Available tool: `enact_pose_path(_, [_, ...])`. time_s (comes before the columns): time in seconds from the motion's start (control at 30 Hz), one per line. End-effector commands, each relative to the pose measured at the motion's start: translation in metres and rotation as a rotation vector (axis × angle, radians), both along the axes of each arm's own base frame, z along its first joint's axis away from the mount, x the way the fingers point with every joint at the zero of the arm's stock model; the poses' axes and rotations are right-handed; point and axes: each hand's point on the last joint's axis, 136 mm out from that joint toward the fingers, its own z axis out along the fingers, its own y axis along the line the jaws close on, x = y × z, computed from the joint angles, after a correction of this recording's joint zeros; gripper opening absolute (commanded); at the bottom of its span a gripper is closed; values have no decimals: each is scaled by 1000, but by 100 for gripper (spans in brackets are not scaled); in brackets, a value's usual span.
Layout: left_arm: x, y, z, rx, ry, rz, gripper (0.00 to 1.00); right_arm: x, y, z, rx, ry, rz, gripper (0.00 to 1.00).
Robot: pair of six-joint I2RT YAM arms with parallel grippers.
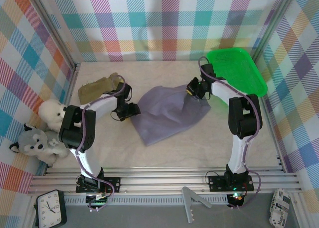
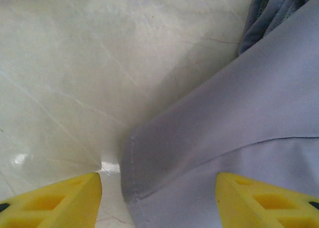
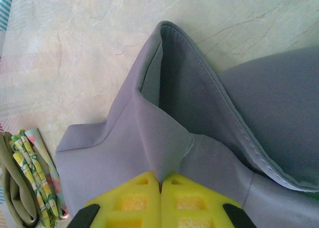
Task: Fold and stack the skirts
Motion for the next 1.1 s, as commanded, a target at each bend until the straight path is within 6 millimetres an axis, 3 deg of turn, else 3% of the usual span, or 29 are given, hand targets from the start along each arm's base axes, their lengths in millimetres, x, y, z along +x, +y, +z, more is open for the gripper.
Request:
enact_pose_path(0.0, [2, 8, 0, 84, -21, -73, 61, 3, 7, 21, 26, -59, 31, 0])
enact_pose_path(0.13, [-4, -2, -10, 11, -3, -54, 48, 4, 8, 20, 31, -60, 30, 0])
enact_pose_path(0.37, [-5, -19, -15, -99, -4, -53, 42, 3, 8, 22, 28, -62, 36, 0])
enact_pose_path(0.43, [-6, -19, -15, -99, -3, -55, 30, 3, 8, 21, 28, -62, 37, 0])
enact_pose_path(0.53, [-8, -19, -8, -105, -11, -58, 0, 3, 8, 26, 34, -68, 39, 0])
enact_pose_path(0.6, [-9, -12, 7, -82, -41, -50, 0, 2, 5, 39, 44, -86, 38, 0])
enact_pose_path(0.73, [-1, 4, 81, -113, -215, -16, 0, -6, -18, 80, 3, -155, 0, 0])
enact_pose_path(0.83, [10, 23, 161, -126, -425, 37, 0, -16, -40, 129, -32, -257, -41, 0])
enact_pose_path(0.9, [15, 31, 219, -136, -575, 57, 0, -25, -48, 174, -37, -362, -55, 0])
enact_pose_path(1.07, [17, 31, 336, -154, -826, 4, 0, -50, -52, 261, -24, -552, -37, 0])
